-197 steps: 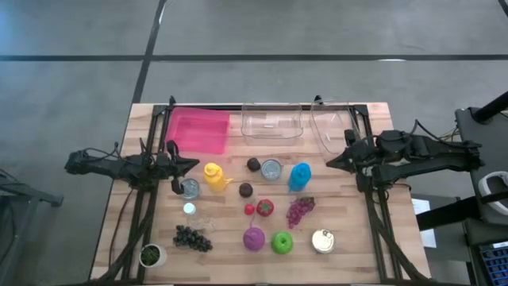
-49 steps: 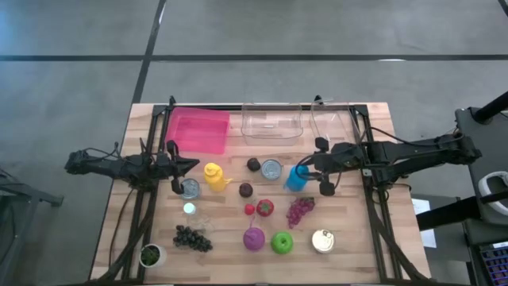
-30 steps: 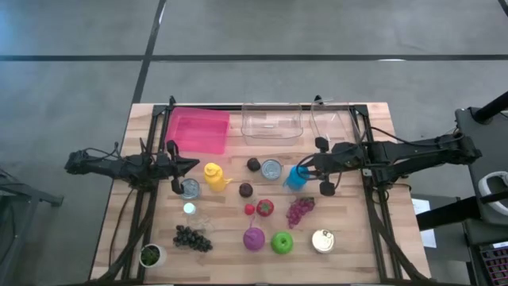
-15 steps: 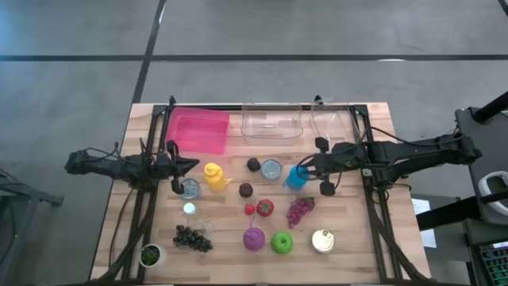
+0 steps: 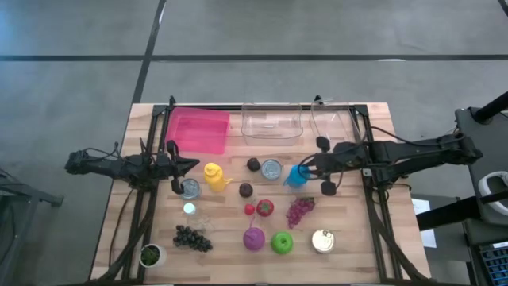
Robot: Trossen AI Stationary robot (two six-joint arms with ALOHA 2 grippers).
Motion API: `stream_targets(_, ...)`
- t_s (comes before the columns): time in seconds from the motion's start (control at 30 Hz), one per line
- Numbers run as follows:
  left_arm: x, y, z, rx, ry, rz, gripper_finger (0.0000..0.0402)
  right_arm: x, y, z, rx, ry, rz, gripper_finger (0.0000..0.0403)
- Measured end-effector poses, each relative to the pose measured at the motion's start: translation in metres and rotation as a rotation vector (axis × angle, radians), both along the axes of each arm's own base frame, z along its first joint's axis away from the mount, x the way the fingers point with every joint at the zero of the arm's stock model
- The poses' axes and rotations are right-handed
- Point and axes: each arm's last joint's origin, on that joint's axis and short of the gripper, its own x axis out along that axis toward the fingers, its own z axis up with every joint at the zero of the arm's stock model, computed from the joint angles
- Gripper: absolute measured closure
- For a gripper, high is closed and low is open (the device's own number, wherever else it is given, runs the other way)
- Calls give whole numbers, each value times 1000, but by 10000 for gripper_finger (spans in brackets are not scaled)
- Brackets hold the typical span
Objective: Pick & Place Food Item
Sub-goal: Put the blue water bottle into the right transparent bin
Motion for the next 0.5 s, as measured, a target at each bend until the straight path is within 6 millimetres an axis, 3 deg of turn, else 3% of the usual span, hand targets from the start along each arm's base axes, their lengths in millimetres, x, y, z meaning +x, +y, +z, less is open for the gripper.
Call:
stream_targets(0.23,0,0,0,0,0,0,390,-7,0,9,8,-42,-3,344)
stream_targets(0.5,0,0,0,0,0,0,389,-15,-1,41,46,-48,-40,344)
